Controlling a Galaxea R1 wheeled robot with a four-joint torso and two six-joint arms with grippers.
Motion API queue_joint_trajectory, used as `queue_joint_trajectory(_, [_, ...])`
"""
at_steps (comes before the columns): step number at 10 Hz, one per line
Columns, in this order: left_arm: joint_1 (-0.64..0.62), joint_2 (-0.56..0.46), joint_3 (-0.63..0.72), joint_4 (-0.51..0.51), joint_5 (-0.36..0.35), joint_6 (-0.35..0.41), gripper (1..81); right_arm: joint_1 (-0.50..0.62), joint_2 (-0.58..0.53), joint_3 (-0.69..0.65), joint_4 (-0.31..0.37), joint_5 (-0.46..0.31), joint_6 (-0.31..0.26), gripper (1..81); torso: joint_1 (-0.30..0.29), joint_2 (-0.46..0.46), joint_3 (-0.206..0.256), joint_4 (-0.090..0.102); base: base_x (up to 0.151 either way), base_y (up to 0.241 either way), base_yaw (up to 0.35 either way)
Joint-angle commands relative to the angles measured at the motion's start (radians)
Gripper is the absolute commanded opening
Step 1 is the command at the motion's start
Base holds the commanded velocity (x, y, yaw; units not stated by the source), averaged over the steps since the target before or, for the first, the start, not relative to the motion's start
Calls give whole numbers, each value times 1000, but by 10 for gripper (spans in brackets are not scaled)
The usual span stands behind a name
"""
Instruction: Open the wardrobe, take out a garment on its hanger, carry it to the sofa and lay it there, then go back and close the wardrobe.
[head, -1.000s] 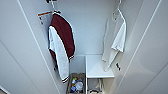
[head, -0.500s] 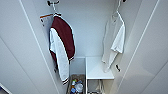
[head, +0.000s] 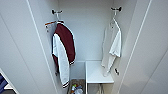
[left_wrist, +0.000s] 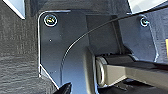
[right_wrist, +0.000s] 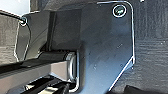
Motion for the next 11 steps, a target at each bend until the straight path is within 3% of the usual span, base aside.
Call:
queue_joint_trajectory(1, [-28, 2, 4, 13, 67, 10, 811, 23, -16, 30, 5, -32, -4, 811, 0, 0, 0, 0, 0, 0, 0])
queue_joint_trajectory(5, [-6, -15, 61, 8, 68, 10, 811, 4, -175, 320, 2, 27, -8, 811, 0, 0, 0, 0, 0, 0, 0])
queue_joint_trajectory(11, [-6, -40, 102, -1, 64, 3, 811, -7, -185, 330, 3, 25, -7, 811, 0, 0, 0, 0, 0, 0, 0])
